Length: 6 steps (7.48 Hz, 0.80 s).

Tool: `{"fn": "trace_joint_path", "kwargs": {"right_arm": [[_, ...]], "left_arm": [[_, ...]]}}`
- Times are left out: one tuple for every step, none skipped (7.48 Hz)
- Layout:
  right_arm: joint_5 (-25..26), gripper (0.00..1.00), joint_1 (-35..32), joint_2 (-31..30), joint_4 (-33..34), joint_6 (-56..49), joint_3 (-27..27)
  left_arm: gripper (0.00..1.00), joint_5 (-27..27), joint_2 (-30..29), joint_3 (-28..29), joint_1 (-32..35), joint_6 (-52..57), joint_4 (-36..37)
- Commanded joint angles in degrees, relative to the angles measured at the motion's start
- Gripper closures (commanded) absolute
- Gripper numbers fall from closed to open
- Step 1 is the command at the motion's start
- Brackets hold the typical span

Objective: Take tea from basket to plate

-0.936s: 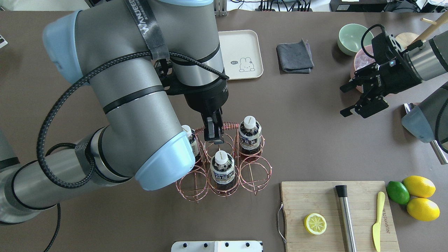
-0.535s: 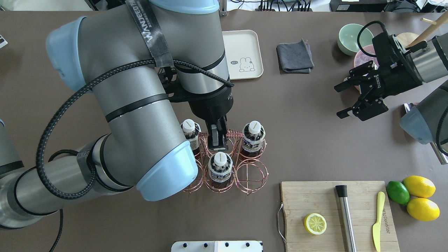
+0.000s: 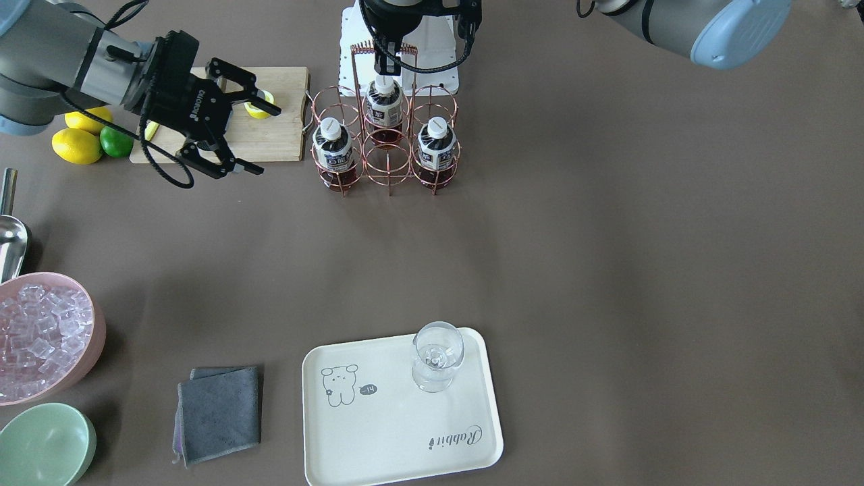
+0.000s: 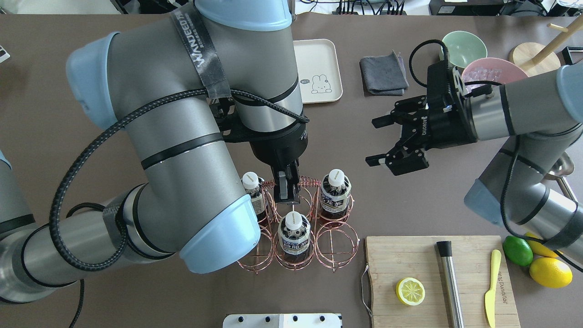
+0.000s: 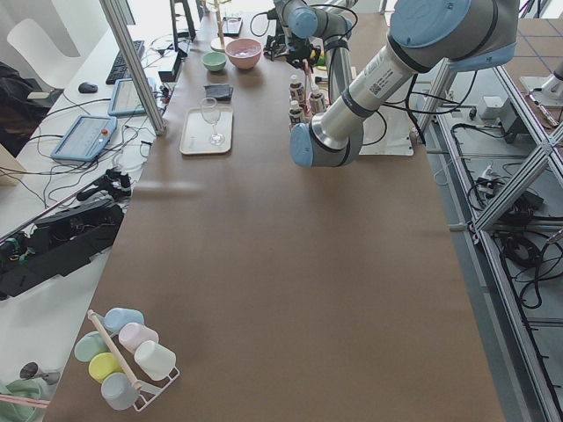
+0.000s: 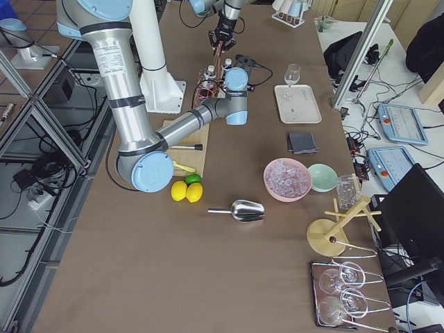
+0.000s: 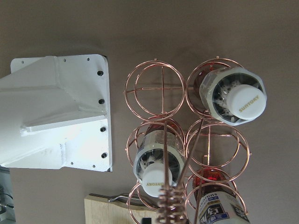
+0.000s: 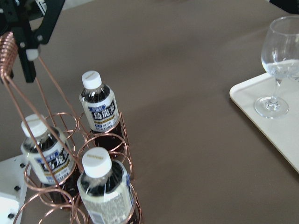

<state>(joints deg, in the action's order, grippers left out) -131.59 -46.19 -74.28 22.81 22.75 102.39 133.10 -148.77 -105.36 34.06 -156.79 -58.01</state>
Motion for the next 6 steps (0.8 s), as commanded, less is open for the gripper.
{"fn": "trace_joint_path", "kwargs": {"right_arm": [[10.82, 0.01, 6.37, 2.21, -4.09, 4.76, 0.70], [10.91, 0.01, 6.81, 2.12, -4.26, 4.84, 1.05], [11.17, 0.02, 7.42, 1.77, -4.27, 4.76, 1.15], [12.74, 0.02, 8.65, 1.51, -4.27, 4.58, 0.97], [15.89, 0.02, 11.18, 1.42, -4.27, 4.49, 0.71], [17.75, 0.02, 12.95, 1.24, -4.09, 4.14, 0.62]], "left_arm": [[1.00, -0.12, -0.03, -0.10, -0.92, 0.00, 0.00], [1.00, -0.55, -0.11, -0.19, -1.27, 0.00, 0.00], [1.00, -0.47, -0.11, -0.37, -1.36, 0.00, 0.00], [1.00, -0.56, -0.11, -0.46, -1.71, -0.09, 0.00], [1.00, -0.56, -0.11, -0.46, -1.89, -0.09, 0.00], [1.00, -0.56, -0.29, -0.46, -2.50, -0.09, 0.00]]}}
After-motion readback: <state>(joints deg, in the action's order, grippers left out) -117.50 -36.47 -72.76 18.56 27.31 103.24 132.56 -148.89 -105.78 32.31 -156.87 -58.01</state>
